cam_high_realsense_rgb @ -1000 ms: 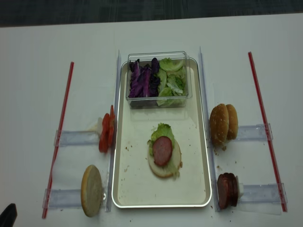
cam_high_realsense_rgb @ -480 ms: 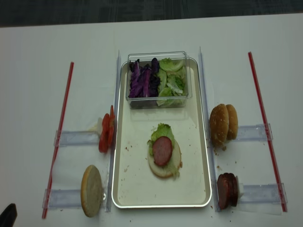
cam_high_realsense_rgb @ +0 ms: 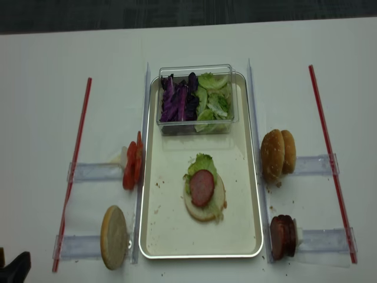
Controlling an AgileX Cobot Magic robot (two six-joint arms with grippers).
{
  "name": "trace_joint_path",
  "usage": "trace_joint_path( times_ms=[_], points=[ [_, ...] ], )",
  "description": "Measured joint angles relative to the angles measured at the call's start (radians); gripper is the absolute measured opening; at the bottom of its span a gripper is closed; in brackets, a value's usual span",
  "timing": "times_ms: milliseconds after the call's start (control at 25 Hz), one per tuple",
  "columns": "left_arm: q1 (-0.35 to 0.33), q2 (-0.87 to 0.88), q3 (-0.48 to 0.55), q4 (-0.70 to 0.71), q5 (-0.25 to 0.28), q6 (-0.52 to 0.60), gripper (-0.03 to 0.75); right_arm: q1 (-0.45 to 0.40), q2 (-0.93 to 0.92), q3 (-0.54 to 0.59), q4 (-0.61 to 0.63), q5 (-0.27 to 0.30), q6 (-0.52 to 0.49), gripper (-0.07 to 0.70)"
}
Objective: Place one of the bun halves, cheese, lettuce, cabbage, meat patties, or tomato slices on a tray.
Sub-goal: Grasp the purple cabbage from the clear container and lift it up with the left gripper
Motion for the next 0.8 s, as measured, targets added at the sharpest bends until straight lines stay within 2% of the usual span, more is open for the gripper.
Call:
trace_joint_path(
  times_ms=[280, 800],
  points=[
    [0.0, 0.313, -0.128, -0.069, 0.004, -0.012, 0.297, 0.0, 0.0, 0.0, 0.0, 0.0, 0.0, 0.405],
    [0.0, 0.872, -0.43, -0.086, 0.019, -0.045, 0.297, 0.0, 0.0, 0.0, 0.0, 0.0, 0.0, 0.304]
  ],
)
